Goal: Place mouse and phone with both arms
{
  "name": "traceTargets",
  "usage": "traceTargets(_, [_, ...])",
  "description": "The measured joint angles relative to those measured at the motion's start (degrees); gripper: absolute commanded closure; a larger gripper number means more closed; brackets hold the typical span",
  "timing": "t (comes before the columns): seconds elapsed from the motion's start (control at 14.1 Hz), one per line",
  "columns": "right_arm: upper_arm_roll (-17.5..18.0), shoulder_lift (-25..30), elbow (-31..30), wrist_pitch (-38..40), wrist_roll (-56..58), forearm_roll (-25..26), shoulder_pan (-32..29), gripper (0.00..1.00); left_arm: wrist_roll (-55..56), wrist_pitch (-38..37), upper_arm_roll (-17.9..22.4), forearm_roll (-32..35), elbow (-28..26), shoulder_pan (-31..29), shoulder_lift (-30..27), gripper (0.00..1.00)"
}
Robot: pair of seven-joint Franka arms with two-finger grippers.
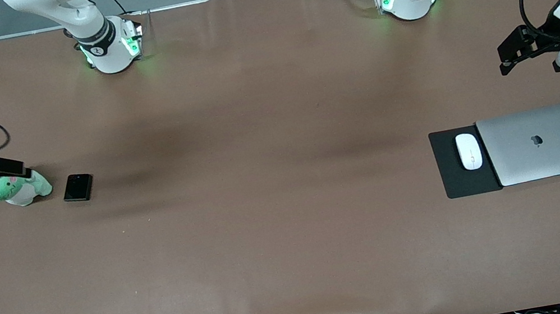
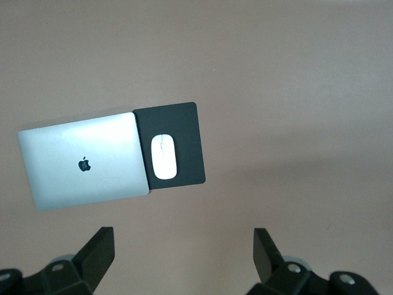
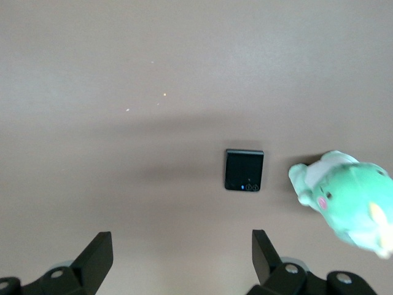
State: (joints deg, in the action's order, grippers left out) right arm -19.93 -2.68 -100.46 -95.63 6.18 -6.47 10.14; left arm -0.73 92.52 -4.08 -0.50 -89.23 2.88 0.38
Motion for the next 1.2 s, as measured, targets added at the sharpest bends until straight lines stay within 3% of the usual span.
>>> traceTargets(0.28, [0.1, -1.0, 9.4, 5.2, -4.0, 5.8, 3.8, 0.0, 0.0, -0.1, 0.0, 0.0, 0.0, 0.0, 0.0, 0.0])
traceTargets(0.64, [0.4, -1.4, 11.1, 7.8, -4.4, 6.9, 2.8, 0.0, 0.0, -0.1, 0.1, 0.0, 0.1, -0.1, 0.0, 0.0])
traceTargets(0.71, [2.6, -1.5, 11.1, 7.8, -4.4, 7.0, 0.4, 0.0, 0.0, -0.1, 0.1, 0.0, 0.1, -0.1, 0.0, 0.0])
traceTargets(0.92, [16.2, -1.5, 11.3, 7.9, -4.5, 7.0, -12.6, 0.0, 0.0, -0.1, 0.1, 0.0, 0.1, -0.1, 0.0, 0.0])
traceTargets(1.06, [18.5, -1.4, 11.4, 8.0, -4.8, 7.0, -14.7, 0.0, 0.0, -0.2, 0.1, 0.0, 0.1, -0.1, 0.0, 0.0])
traceTargets(1.2, [18.3, -1.4, 11.4, 8.0, -4.9, 7.0, -14.6, 0.0, 0.0, -0.2, 0.2, 0.0, 0.1, -0.1, 0.0, 0.0])
